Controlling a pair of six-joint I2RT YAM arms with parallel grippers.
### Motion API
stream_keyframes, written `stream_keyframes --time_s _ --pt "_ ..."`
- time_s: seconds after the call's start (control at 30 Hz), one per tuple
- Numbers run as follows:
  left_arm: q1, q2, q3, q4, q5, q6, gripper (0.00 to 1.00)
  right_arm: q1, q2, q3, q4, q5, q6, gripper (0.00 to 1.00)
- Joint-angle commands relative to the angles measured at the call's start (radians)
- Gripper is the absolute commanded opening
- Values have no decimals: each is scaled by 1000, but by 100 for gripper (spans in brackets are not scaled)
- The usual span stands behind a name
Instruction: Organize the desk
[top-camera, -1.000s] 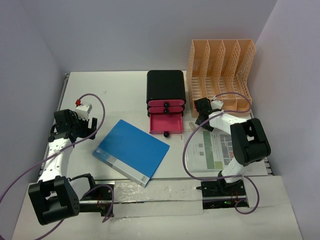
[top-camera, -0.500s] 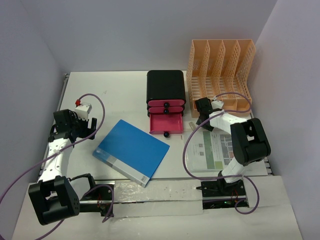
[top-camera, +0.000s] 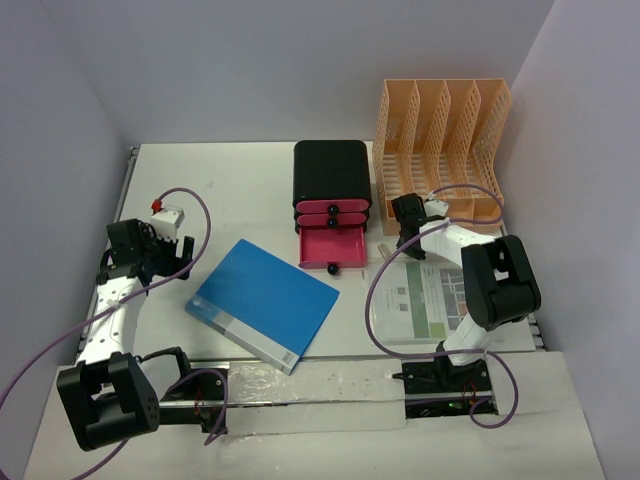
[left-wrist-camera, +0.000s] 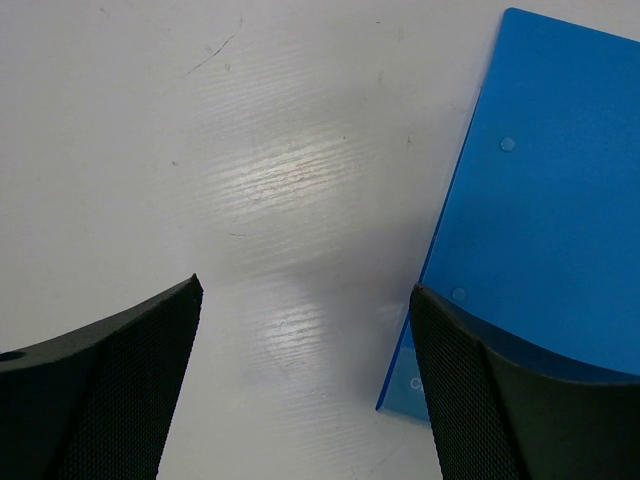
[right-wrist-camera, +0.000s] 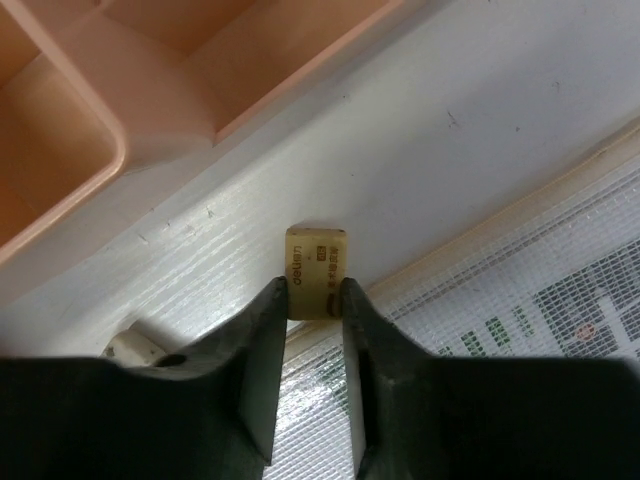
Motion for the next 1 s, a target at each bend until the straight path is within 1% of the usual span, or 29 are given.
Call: stream_keyframes --time_s 0.0,0.03,0.23,0.33,0.43,0.57,0.87,0.97 --pt "12 -23 17 -1 28 10 90 -11 -28 -15 50 -24 -18 15" --pt "12 -23 17 0 28 10 90 -11 -30 -23 61 -27 -17 13" --pt "14 -22 17 -3 34 9 90 -12 -37 -28 60 -27 -16 11" --pt "14 -21 19 -2 36 9 90 -10 -64 -61 98 -34 -23 7" --pt "16 -19 19 -3 34 9 90 -9 -124 -93 131 -35 -36 4" --pt "16 -22 21 -5 37 10 90 -6 -191 -104 129 -30 -47 4" --pt "17 -27 19 -6 38 10 90 9 -248 -101 107 -13 -61 4" --pt "17 -27 19 -8 40 11 90 53 -276 -86 62 2 -57 4"
